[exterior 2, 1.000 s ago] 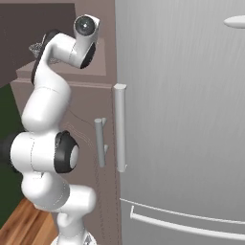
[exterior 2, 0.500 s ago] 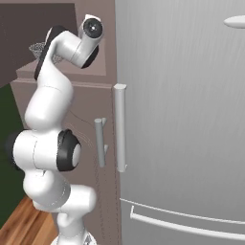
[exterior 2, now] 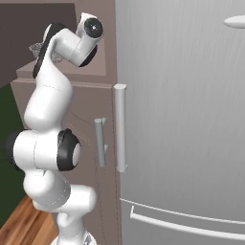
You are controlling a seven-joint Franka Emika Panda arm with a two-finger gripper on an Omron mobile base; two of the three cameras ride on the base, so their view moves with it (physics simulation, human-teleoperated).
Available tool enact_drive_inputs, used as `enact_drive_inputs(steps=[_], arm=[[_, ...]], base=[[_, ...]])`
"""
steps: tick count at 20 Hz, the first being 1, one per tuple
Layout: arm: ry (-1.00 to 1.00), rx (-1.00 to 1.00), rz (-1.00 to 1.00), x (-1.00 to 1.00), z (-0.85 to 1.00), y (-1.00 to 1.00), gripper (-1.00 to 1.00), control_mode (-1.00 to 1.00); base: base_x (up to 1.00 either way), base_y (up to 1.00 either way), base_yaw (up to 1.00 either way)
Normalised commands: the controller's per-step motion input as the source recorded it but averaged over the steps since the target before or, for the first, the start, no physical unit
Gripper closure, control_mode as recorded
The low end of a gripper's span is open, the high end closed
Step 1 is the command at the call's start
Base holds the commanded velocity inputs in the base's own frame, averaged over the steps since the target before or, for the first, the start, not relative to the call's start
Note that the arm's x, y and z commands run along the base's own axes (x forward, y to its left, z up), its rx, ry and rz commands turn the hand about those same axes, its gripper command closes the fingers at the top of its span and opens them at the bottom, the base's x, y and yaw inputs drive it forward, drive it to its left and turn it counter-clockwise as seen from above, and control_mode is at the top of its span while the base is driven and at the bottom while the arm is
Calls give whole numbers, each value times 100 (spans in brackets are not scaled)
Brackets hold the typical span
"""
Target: Open the cabinet and setup a tea strainer by placing it in the bowl upright.
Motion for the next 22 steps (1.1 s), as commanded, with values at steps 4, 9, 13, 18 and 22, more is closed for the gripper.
enact_drive_inputs(steps=[4,9,13,18,22], arm=[[0,0,9,0,0,7,100,-100],[0,0,8,0,0,5,100,-100],[0,0,7,0,0,0,100,-100],[0,0,5,0,0,0,100,-100],[0,0,0,0,0,1,100,-100]], base=[[0,0,0],[0,0,0],[0,0,0],[0,0,0],[0,0,0]])
